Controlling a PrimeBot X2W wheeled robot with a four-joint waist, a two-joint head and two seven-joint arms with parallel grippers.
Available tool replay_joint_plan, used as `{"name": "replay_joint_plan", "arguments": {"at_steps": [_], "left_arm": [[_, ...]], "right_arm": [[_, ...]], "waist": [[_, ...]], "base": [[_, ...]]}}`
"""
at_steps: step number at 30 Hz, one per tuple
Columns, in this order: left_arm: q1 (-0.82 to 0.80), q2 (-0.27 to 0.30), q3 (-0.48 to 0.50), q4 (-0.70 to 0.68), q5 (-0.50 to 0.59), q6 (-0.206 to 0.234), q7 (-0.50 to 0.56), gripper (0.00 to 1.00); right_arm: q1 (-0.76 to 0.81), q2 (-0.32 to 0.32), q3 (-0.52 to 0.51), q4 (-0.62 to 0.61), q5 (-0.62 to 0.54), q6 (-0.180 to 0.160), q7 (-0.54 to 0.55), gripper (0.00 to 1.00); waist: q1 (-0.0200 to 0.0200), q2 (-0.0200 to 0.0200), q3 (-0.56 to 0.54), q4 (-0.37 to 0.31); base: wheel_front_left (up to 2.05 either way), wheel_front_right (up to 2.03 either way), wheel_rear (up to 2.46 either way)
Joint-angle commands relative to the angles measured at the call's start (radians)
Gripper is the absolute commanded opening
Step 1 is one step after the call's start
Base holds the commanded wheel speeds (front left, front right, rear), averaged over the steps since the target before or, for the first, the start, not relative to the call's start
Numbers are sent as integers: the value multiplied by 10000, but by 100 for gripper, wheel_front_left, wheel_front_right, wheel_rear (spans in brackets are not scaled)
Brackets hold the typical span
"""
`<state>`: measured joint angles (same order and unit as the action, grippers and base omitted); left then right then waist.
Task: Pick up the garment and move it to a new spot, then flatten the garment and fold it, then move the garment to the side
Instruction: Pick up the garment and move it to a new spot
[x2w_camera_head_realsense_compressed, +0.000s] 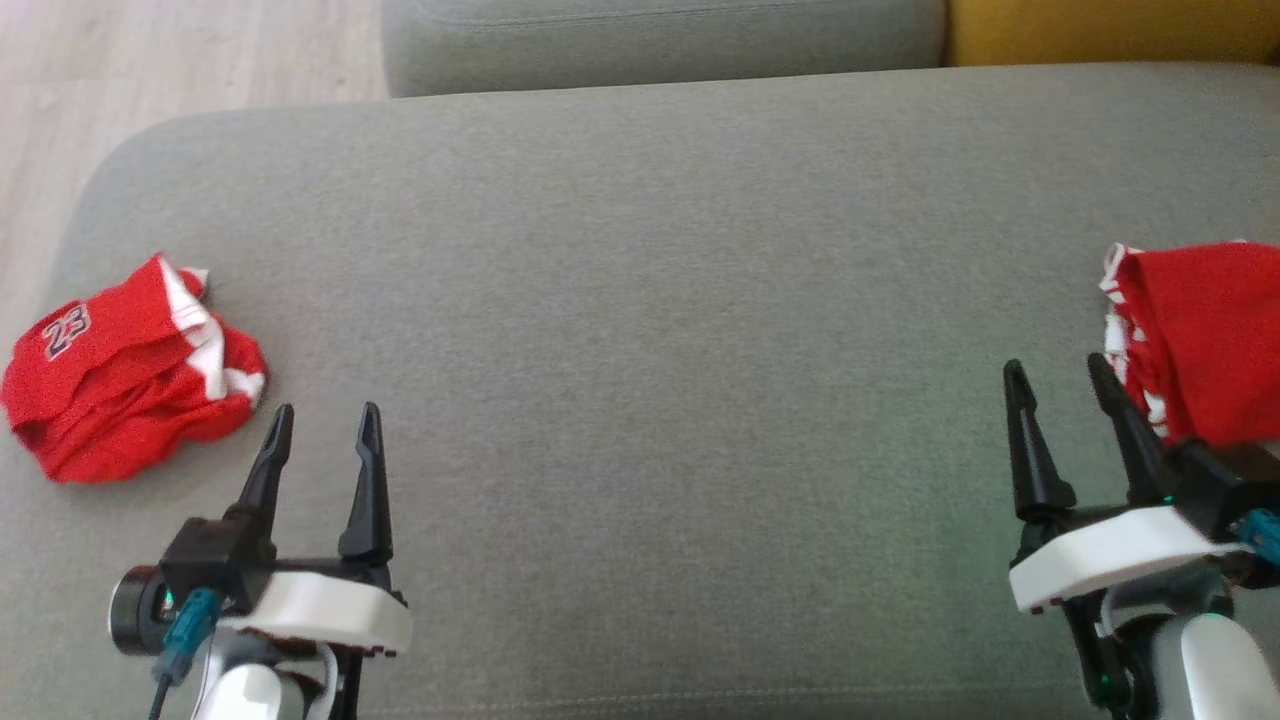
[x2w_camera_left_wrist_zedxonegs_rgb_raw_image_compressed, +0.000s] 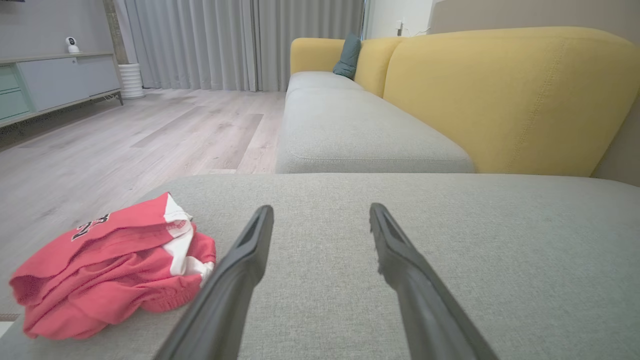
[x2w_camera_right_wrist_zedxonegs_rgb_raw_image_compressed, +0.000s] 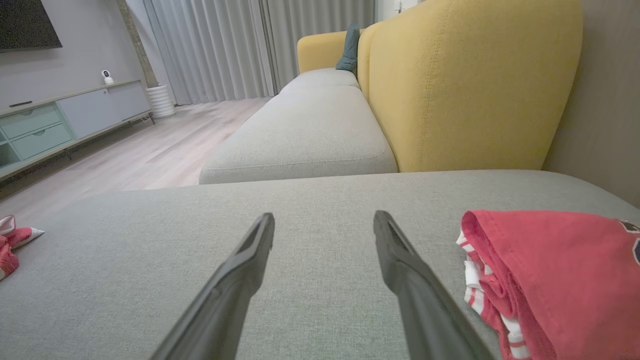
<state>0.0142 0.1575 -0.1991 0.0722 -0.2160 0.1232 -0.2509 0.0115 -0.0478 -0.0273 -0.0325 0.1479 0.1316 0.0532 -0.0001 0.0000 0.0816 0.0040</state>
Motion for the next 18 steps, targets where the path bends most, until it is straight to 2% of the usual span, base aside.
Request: {"name": "replay_joint_plan", "arguments": {"at_steps": [1,6,18], "left_arm": [[-537,155,319,-249,-70,39,-57,100],[-712,56,233,-195,-79,3,-76,100],[-1131,-56,491,0,-91,-31,-105,100]], "right_arm": [[-296,-25,186,-437,-60,-9,29,100],[-216,-25,173,-786,-185,-9,160,100],[-281,-129,919,-1565,-253,-9,652,100]], "waist": [[1,0,-21,127],[1,0,-11,803],[1,0,-125,2821]], "base": [[0,0,0],[0,0,0],[0,0,0]]}}
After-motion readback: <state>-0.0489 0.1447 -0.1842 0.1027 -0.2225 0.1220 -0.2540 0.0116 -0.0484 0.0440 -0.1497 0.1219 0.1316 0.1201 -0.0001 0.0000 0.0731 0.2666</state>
